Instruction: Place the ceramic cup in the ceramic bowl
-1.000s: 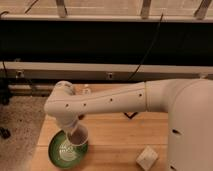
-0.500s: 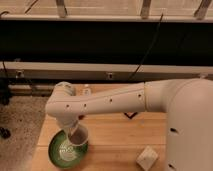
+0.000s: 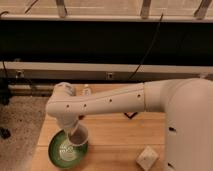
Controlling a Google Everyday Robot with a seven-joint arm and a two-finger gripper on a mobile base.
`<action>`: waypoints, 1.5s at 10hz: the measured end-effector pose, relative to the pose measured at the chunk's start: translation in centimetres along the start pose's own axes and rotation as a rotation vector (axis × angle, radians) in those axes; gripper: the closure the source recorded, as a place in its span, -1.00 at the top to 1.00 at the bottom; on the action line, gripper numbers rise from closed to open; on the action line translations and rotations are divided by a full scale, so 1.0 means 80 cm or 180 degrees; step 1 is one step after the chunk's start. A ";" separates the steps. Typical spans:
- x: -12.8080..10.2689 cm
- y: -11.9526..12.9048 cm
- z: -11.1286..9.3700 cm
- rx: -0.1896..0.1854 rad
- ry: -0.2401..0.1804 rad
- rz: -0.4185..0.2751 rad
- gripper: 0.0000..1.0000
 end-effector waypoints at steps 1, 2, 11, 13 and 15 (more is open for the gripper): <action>0.000 0.000 0.001 0.0001 -0.0001 0.0001 -0.68; 0.001 0.000 0.002 0.0000 -0.0001 0.0005 -0.49; 0.010 0.000 0.009 0.0011 -0.0005 0.0021 0.00; 0.012 0.000 0.010 0.0015 -0.0007 0.0024 0.00; 0.014 0.001 0.012 0.0023 -0.0016 0.0029 0.00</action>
